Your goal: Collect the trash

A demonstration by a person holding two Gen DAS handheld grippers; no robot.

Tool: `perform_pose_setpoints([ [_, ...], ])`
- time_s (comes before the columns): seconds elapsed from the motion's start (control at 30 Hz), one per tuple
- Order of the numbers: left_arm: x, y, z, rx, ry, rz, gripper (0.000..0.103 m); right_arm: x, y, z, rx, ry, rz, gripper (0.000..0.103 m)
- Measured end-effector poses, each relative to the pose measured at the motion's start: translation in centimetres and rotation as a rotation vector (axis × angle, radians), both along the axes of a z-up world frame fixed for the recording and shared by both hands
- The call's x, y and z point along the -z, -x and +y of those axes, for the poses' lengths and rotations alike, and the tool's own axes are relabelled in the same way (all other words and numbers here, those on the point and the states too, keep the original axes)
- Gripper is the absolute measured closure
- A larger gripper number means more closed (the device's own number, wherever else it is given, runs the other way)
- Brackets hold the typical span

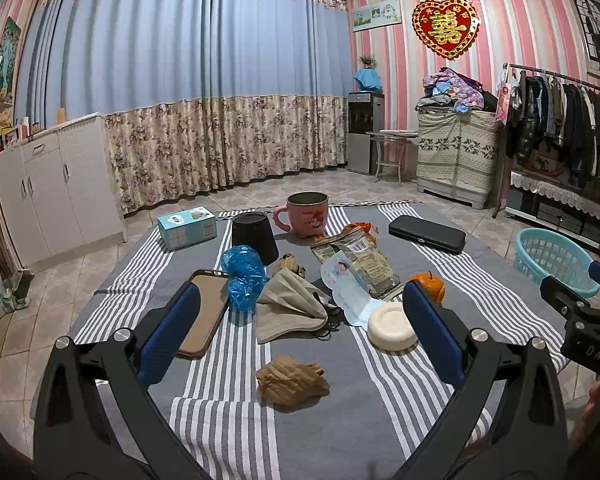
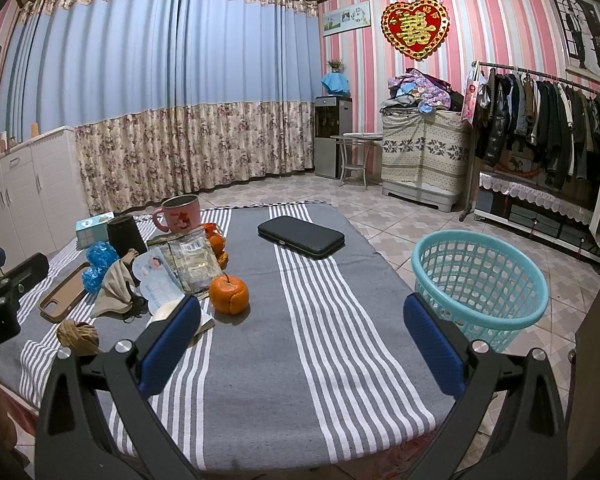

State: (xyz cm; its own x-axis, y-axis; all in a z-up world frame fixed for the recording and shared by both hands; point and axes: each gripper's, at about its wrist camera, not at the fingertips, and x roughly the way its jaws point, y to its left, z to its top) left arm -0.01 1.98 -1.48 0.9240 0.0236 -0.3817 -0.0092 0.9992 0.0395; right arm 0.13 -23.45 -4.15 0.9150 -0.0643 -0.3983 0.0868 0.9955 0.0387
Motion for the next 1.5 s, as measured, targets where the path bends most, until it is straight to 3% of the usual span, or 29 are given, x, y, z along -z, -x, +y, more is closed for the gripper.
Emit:
perform_pose_setpoints([
  [0.43,1.4,-0.7,1.6,-0.019,0.004,0.031,0.005,1.0,-0.3,-0.9,0.002,0.019,0.029,0.004],
  [0.67,1.9,-1.3,3.7,-0.055,0.017,0.055,0.005,1.6,-0.8,-0.1,-0.031,0.019,0.001,0.004],
  [0.9,4.5,-2.0,4.3,-0.047,0.023,0.130,0.005,2.7,-1.5,-0.1,-0.071,0.037,0.086,0.004],
  [1.03,6.1,-2.9,3.4,-0.009,0.038,0.179,0.005,2.7,-1.6,0.0,-0.031,0.073,0.083,0.004],
  [1.3,8.6,-4.8,2.6,-0.001,0.018,0.258,0.005,2.8,-2.6,-0.7,0.011,0.048,0.107,0.004],
  [1.5,8.8,-5.2,2.5,0.050,0.041,0.278,0.028,3.4,-3.3,-0.6,0.016,0.045,0.135,0.004],
])
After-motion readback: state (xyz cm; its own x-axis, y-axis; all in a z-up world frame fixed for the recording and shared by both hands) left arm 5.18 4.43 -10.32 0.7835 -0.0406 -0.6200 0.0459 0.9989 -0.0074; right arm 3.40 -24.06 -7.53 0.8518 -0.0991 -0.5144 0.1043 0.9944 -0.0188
